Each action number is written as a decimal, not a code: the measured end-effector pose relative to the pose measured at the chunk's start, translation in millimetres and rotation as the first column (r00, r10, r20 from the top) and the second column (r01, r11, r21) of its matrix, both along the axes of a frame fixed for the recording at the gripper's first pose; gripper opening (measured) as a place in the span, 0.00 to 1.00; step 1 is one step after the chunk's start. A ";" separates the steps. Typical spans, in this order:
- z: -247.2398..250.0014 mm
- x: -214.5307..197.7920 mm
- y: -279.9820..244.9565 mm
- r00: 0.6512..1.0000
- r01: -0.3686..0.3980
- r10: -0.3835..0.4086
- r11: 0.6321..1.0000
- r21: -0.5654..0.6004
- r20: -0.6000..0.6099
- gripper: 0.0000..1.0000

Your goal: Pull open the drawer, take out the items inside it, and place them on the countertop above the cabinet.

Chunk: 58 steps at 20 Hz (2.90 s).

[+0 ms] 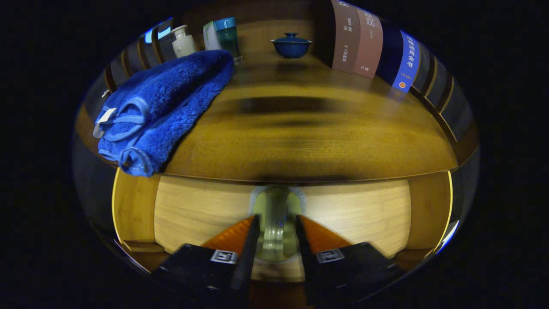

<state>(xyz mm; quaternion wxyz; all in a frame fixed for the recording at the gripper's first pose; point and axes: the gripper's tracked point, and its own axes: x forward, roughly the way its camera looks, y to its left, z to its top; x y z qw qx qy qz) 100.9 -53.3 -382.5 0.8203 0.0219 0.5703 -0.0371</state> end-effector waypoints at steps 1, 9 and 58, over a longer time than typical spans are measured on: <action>2.7 -2.0 -0.5 1.000 0.002 -0.002 1.000 0.004 -0.001 0.25; 19.6 -9.5 4.6 0.998 -0.014 0.012 0.999 0.029 0.062 0.25; 178.9 68.4 -13.6 0.842 0.000 0.058 0.994 -0.107 0.536 0.98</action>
